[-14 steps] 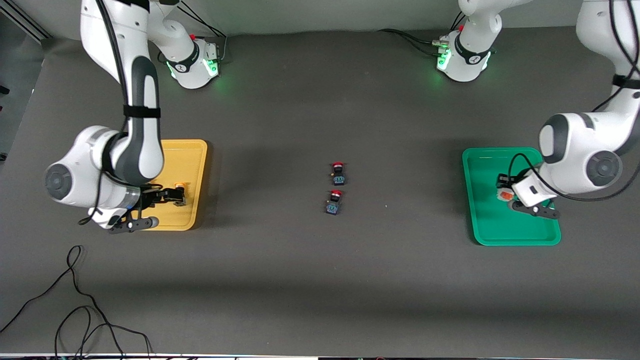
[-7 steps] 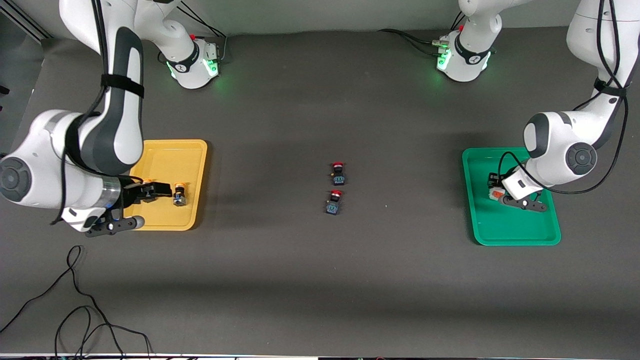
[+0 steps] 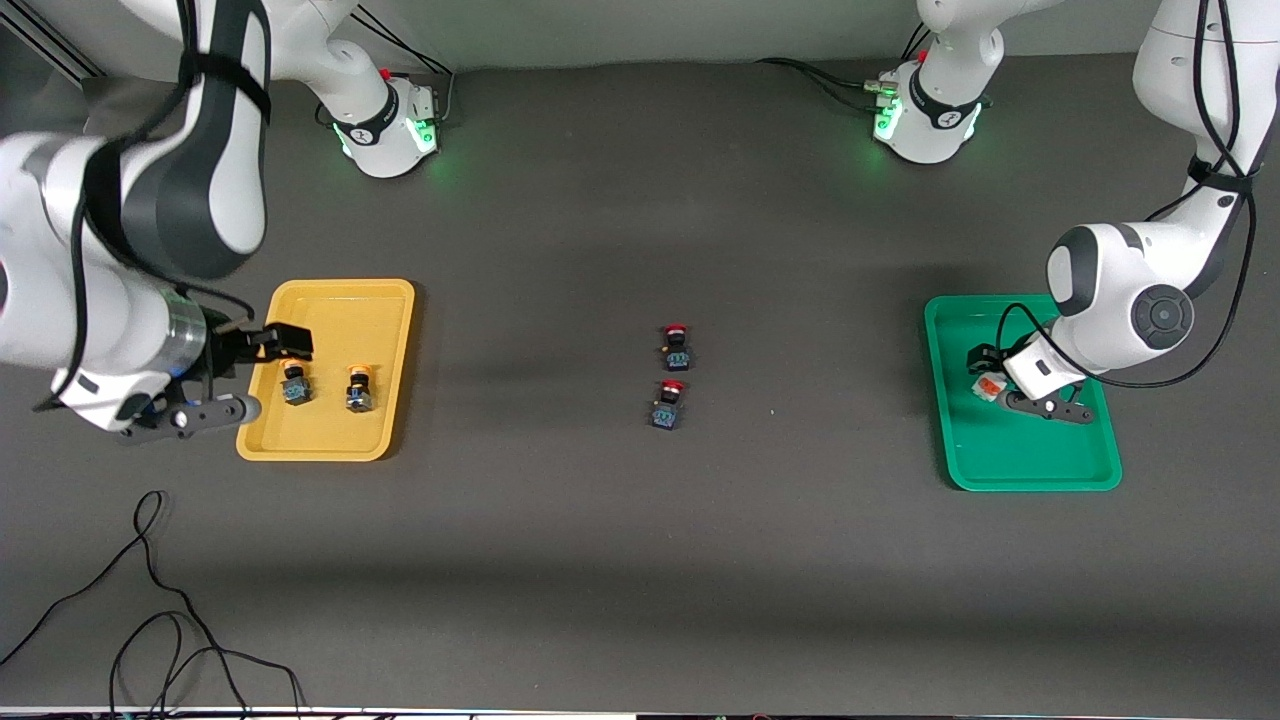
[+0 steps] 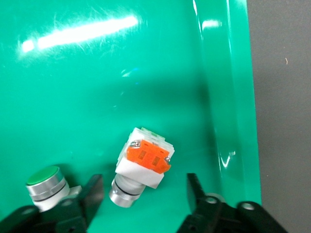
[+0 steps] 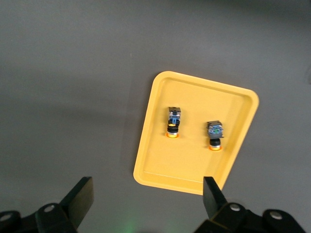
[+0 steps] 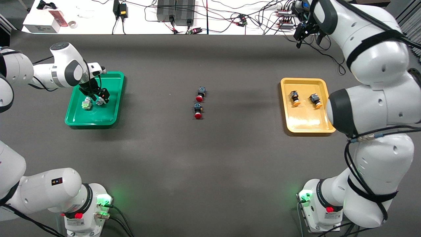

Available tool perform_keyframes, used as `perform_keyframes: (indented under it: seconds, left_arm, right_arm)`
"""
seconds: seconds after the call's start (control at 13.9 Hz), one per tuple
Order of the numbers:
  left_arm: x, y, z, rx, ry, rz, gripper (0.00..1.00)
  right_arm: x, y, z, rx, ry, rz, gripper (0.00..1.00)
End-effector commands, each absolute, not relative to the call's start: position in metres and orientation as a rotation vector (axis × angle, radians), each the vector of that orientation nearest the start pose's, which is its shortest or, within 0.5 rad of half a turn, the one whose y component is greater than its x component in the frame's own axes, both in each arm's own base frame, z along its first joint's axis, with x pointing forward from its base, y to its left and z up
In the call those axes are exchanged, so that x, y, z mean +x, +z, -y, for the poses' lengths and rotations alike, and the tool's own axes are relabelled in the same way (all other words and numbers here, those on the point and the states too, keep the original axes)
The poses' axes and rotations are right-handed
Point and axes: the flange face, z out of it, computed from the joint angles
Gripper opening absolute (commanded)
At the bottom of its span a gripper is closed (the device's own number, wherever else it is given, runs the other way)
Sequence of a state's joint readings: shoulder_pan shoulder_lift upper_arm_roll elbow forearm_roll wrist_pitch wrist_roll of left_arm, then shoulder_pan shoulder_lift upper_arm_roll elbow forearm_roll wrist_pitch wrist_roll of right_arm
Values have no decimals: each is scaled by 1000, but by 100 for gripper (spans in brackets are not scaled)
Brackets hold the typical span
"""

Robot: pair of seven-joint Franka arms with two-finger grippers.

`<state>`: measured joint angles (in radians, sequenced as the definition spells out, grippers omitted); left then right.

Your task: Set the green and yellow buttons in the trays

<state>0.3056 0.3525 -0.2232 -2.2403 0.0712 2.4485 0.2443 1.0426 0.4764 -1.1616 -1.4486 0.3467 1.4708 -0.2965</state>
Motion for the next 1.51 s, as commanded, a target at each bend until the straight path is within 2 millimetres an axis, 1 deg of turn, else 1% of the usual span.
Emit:
perform_keyframes:
  seconds: [0.0,0.07,0.14,0.29,0.36,0.43,0.5,0.57,0.65,0.72,0.79,0.86,0.93,1.0,1.08,1.22,1.44]
  left_arm:
    - [528,258,-44,-3131,171,-351,100]
    - [533,295,-44,-3113,142,-345,100]
    - [538,331,-40,-3098,144,-347,100]
    - [553,405,-39,-3089,247,-336,100]
    - [562,445,-34,-3087,292,-341,100]
    - [569,483,-30,-3085,299,-341,100]
    - [570,517,-26,-3084,304,-343,100]
    - [569,549,-17,-3079,308,-340,100]
    - [567,573,-11,-3077,308,-290,100]
    - [563,595,0,-3074,304,-255,100]
    - [560,613,9,-3071,290,-244,100]
    - [558,625,18,-3067,282,-244,100]
    - [558,625,23,-3065,283,-246,100]
    - [562,614,24,-3064,315,-248,100]
    - [569,600,23,-3066,341,-253,100]
    - [570,598,23,-3070,351,-258,100]
    - [569,597,24,-3069,367,-261,100]
  right_arm:
    - [594,563,-71,-3181,245,215,100]
    - [591,572,-67,-3178,229,226,100]
    - [590,577,-57,-3177,223,227,100]
    - [588,586,-39,-3173,212,245,100]
    - [587,588,-29,-3171,212,253,100]
    - [586,590,-19,-3167,207,255,100]
    - [584,591,-9,-3159,203,248,100]
    - [583,592,-1,-3149,197,239,100]
    - [582,589,11,-3133,204,217,100]
    - [580,588,17,-3119,198,208,100]
    - [576,586,28,-3108,177,191,100]
    - [571,586,34,-3112,161,186,100]
    - [566,586,38,-3126,152,189,100]
    - [562,586,43,-3128,148,154,100]
    - [561,588,41,-3132,144,113,100]
    - [559,592,38,-3134,132,87,100]
    - [562,596,39,-3138,121,72,100]
